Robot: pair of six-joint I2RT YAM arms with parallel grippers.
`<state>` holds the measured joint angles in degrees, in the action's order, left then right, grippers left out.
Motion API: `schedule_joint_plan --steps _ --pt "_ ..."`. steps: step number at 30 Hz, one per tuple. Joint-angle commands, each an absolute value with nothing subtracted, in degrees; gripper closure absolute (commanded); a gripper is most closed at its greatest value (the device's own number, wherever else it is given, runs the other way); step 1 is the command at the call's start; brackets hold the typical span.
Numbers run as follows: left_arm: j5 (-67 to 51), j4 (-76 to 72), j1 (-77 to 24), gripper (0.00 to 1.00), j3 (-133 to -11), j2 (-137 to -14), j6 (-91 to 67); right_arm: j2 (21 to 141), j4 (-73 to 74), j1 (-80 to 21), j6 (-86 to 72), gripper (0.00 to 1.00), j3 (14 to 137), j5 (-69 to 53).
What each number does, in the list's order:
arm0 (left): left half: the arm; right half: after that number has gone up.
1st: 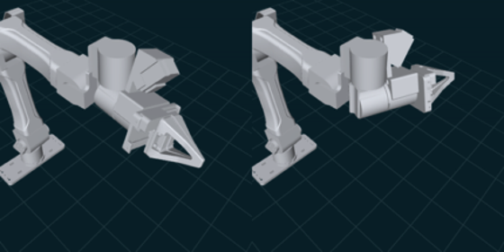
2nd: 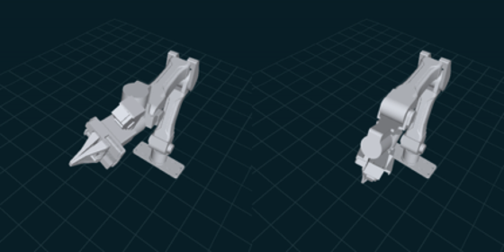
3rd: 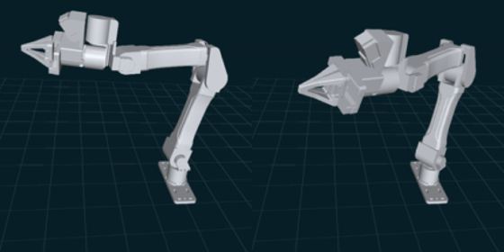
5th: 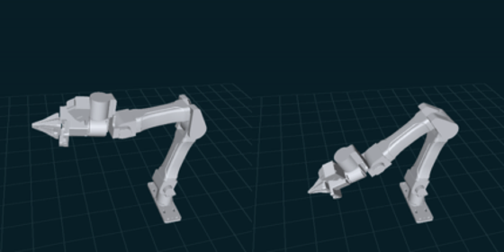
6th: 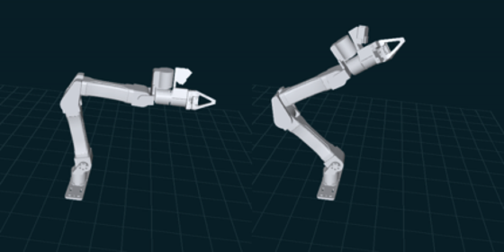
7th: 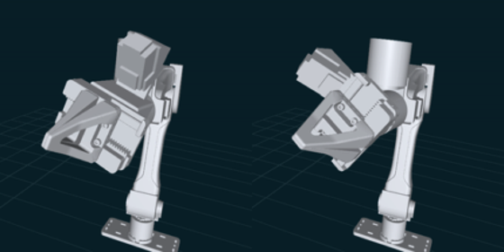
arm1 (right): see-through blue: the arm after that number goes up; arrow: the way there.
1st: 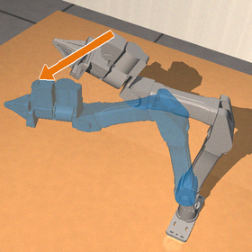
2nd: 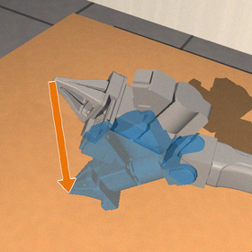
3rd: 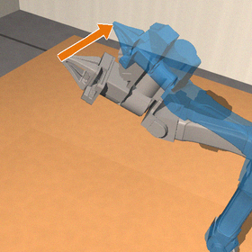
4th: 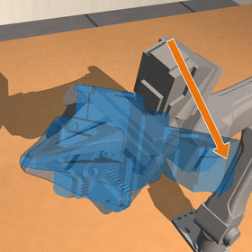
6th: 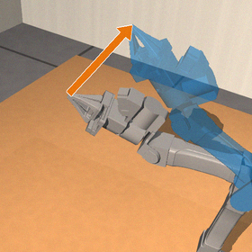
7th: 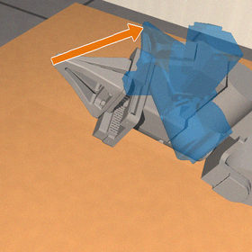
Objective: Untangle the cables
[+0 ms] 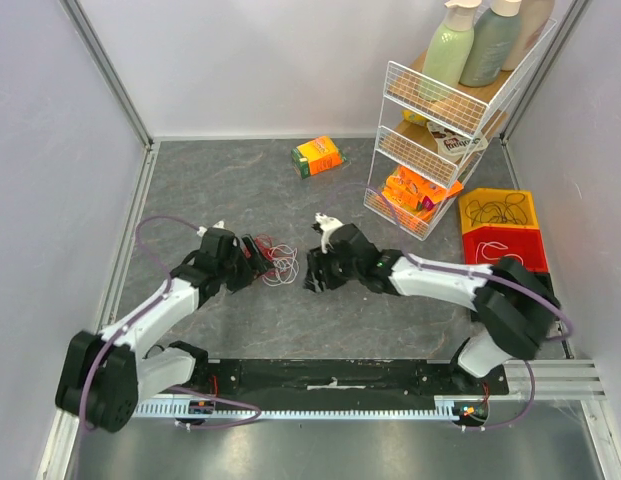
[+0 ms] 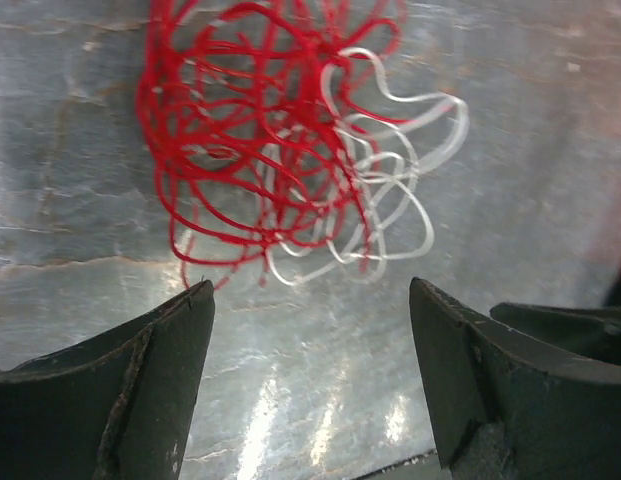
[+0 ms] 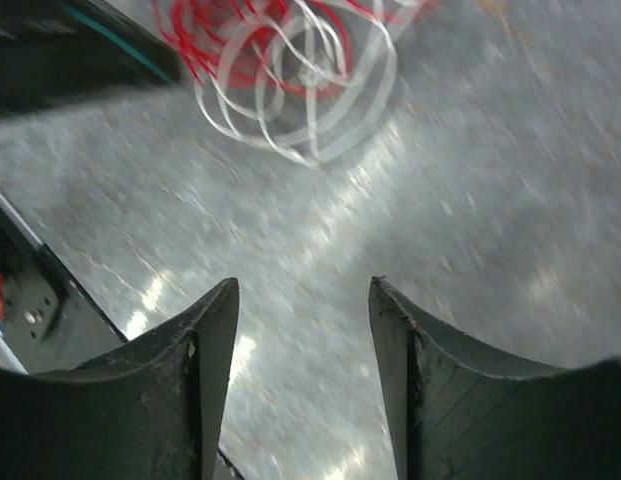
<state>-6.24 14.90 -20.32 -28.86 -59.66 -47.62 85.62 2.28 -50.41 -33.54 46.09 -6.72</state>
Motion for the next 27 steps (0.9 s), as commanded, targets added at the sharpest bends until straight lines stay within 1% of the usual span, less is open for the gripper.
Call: schedule_joint_plan --steps 1,4,6,8,9,12,15,18,21,23,24,27 --pt "-0.26 18.02 -20.13 0.16 -35.32 -68.45 -49.13 94.55 -6.41 -50.36 -33.49 0.41 55.62 -13.88" --pt "-0.96 15.48 -20.13 0.2 -35.42 -71.36 -48.78 99.83 -3.7 -50.36 -30.86 0.43 60.28 -13.45" --pt "-0.71 14.42 -20.21 0.22 -34.89 -71.98 -49.04 102.99 -1.76 -50.36 -29.71 0.46 62.92 -13.18" --pt "-0.26 13.8 -20.21 0.27 -34.19 -72.59 -49.22 105.02 -1.15 -50.36 -29.36 0.57 64.5 -13.18" --pt "-0.18 13.71 -20.21 0.29 -33.93 -72.77 -49.31 105.81 -1.06 -50.36 -29.27 0.59 65.03 -13.18" --pt "1.93 13.45 -20.21 0.31 -32.87 -73.3 -49.74 107.14 -0.09 -50.36 -28.39 0.59 66.09 -10.04" --pt "1.67 12.14 -20.13 0.32 -31.38 -73.04 -50.36 107.93 3.59 -50.45 -26.37 0.57 67.32 -5.64" --pt "1.14 10.46 -20.13 0.35 -30.33 -72.77 -50.45 108.28 4.92 -50.71 -24.44 0.55 67.68 -4.84" --pt "1.84 9.49 -20.21 0.45 -29.97 -72.95 -50.1 108.28 6.06 -50.71 -23.56 0.52 67.85 -3.17" --pt "2.2 9.67 -20.21 0.57 -29.88 -72.78 -49.92 108.28 6.68 -50.71 -22.94 0.52 67.85 -1.33" --pt "2.37 9.58 -20.13 0.6 -29.62 -72.43 -49.66 108.37 6.85 -50.71 -22.59 0.52 68.03 -0.62" --pt "2.55 8.88 -20.13 0.64 -28.57 -70.93 -49.75 109.86 5.98 -50.71 -21.62 0.52 69.25 -2.62"
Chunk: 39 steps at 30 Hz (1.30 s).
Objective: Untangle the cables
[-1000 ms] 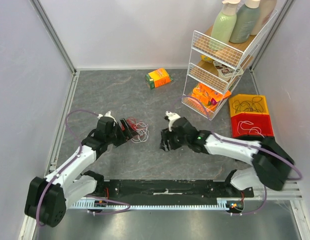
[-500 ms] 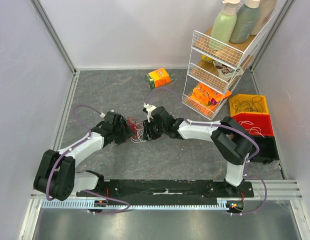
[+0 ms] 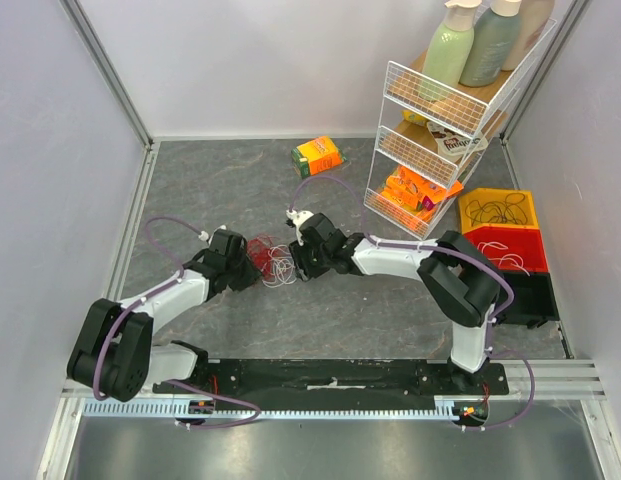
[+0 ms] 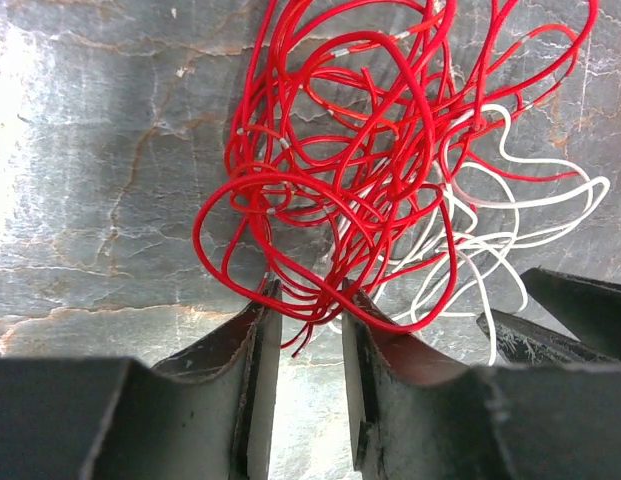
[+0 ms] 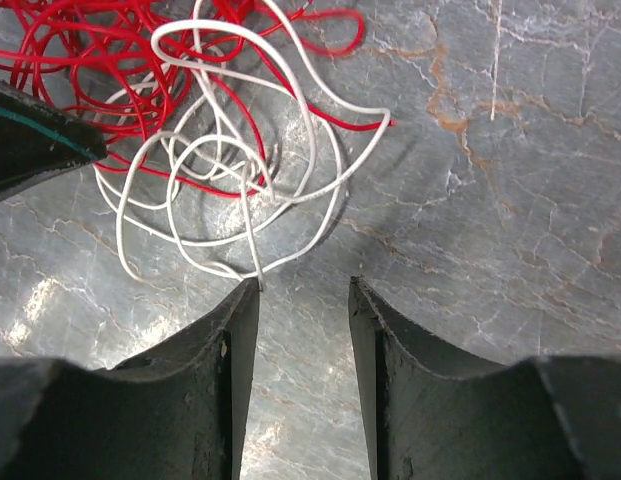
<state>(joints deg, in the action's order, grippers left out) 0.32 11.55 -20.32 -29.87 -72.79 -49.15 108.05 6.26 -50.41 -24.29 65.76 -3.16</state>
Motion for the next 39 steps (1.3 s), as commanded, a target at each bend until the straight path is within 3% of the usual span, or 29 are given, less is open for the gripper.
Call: schedule_joint_plan --steps 1,4,7,8,9,25,32,39 --pt "2.64 8.79 -20.13 0.65 -28.22 -70.41 -49.92 110.56 5.19 -50.71 -21.71 0.52 69.78 -4.03" --pt "2.72 8.7 -20.13 0.71 -27.6 -69.0 -50.1 111.97 4.84 -51.15 -22.85 0.58 71.63 -4.75" --pt "4.38 10.1 -20.04 0.84 -27.68 -67.86 -49.83 110.92 6.23 -52.03 -22.85 0.84 71.89 -0.54" --pt "5.87 11.5 -20.13 0.96 -27.95 -67.24 -50.01 109.79 7.63 -52.29 -22.85 0.94 71.81 1.91" --pt "7.63 13.51 -20.13 0.98 -28.56 -66.71 -50.79 108.04 9.04 -52.56 -22.59 1.0 71.2 4.11" --pt "37.34 40.76 -18.72 0.99 -31.73 -42.39 -65.91 74.9 29.35 -51.77 -25.39 1.0 50.81 36.73" --pt "41.22 45.44 -18.54 0.98 -33.39 -34.28 -64.34 61.19 29.01 -51.77 -25.23 1.0 46.23 36.92" --pt "38.94 45.53 -18.63 0.98 -36.21 -33.58 -59.77 47.31 30.93 -51.77 -21.8 1.0 50.79 37.7"
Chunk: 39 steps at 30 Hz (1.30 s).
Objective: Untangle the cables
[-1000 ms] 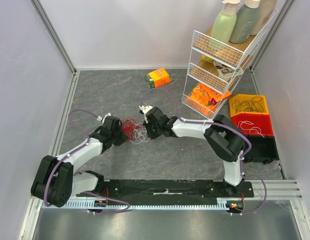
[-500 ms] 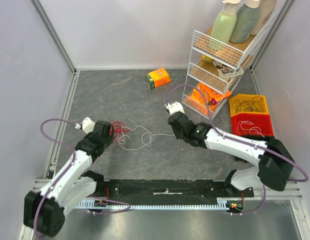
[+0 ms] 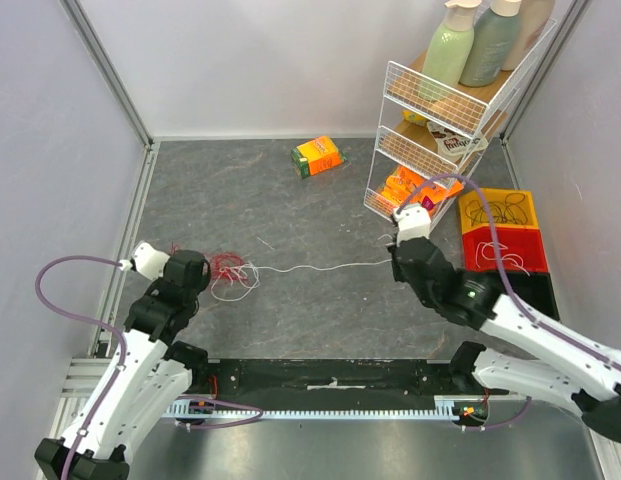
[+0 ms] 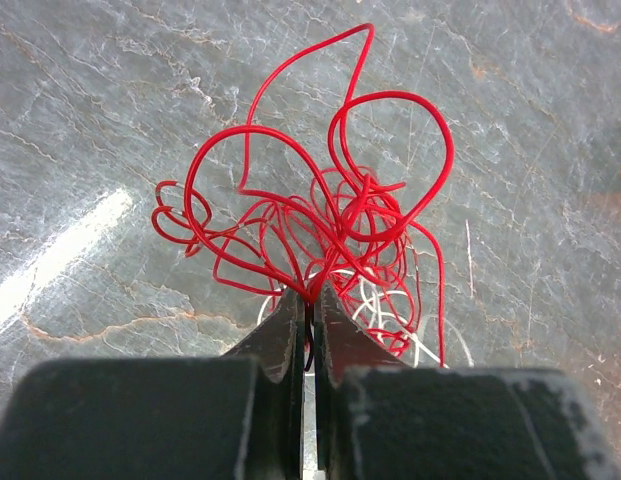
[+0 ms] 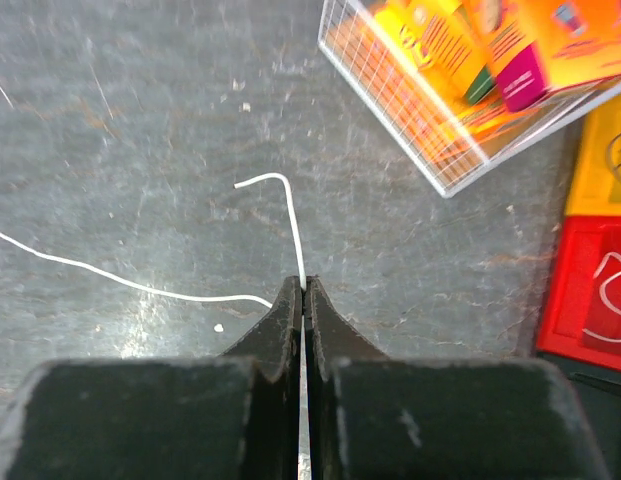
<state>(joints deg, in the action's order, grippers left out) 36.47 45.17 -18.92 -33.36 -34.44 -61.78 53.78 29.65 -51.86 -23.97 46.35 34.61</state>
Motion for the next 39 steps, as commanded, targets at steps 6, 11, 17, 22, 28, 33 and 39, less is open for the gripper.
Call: schedule_joint_plan --steps 6,11,17,22,28,33,39 --pt "38.14 44.21 -18.63 0.98 -34.81 -33.05 -59.32 37.37 35.76 -51.77 -17.85 1.0 62.56 48.49" --pt "38.58 44.47 -18.63 0.98 -33.84 -34.27 -60.55 33.93 40.78 -51.77 -14.07 1.0 72.76 63.7" --pt "41.48 48.59 -18.63 0.98 -34.8 -34.89 -64.16 30.94 41.48 -51.85 -6.87 1.0 79.44 76.72" --pt "45.08 51.76 -18.54 0.98 -35.86 -34.37 -66.09 29.18 40.96 -52.64 -1.85 1.0 85.86 79.98" --pt "46.32 54.14 -18.46 0.98 -36.56 -34.19 -68.64 28.13 40.08 -55.63 -1.31 1.0 85.88 78.59" --pt "44.57 53.53 -18.63 0.98 -37.27 -34.19 -67.24 30.06 40.43 -56.07 -2.28 1.0 83.5 75.6" --pt "36.66 45.1 -18.54 0.98 -34.37 -33.4 -62.5 32.95 41.22 -56.16 -5.71 1.0 77.53 71.55"
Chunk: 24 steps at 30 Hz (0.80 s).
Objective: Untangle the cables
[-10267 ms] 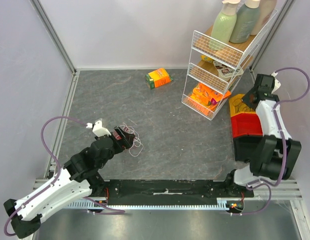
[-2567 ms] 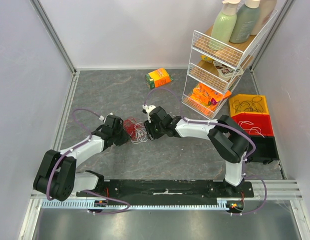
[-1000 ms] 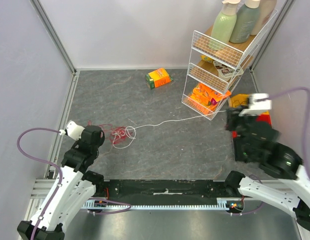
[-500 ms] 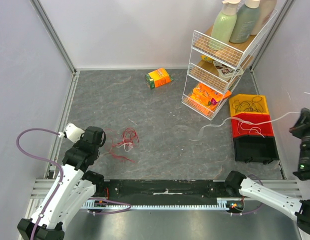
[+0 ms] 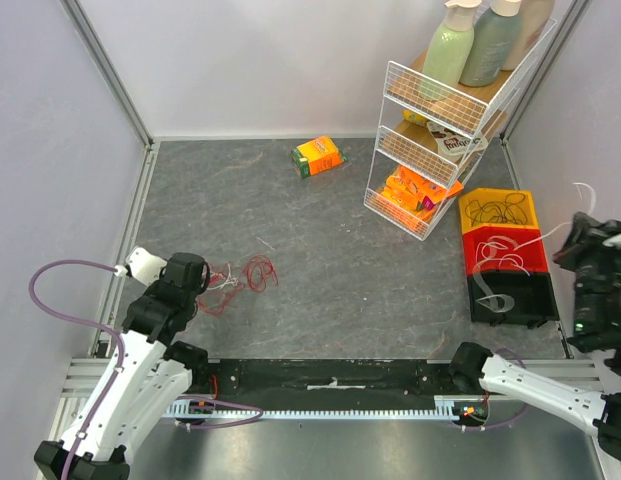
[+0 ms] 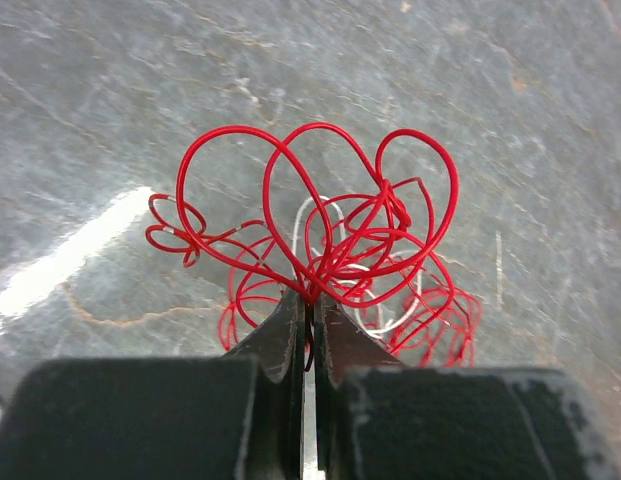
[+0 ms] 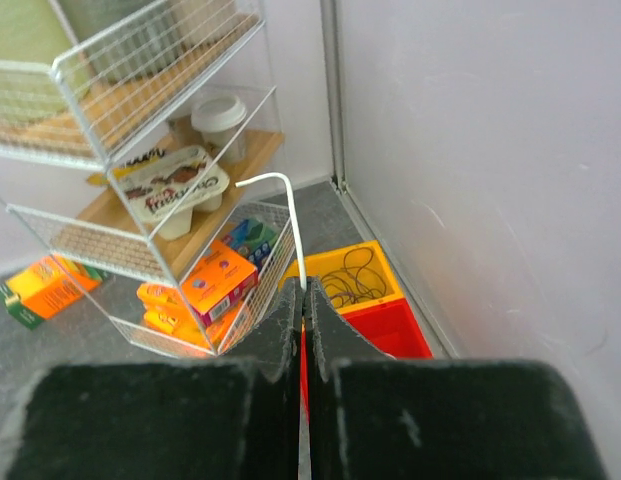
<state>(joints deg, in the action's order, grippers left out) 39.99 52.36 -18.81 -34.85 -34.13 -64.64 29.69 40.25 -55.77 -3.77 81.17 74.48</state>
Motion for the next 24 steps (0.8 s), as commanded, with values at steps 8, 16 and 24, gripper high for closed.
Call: schedule_joint_plan --steps 8,16,24 --pt "31.91 41.57 -18.54 0.98 -32.7 -35.77 -60.82 39.45 41.57 -56.16 -6.68 1.0 77.24 79.01" --pt "30.06 39.55 -18.54 0.98 -30.77 -33.75 -61.08 53.43 37.18 -54.15 2.47 1.0 88.23 88.25" --pt "25.23 35.78 -18.63 0.98 -28.13 -32.43 -61.0 60.9 35.51 -33.25 -3.33 1.0 84.2 81.21"
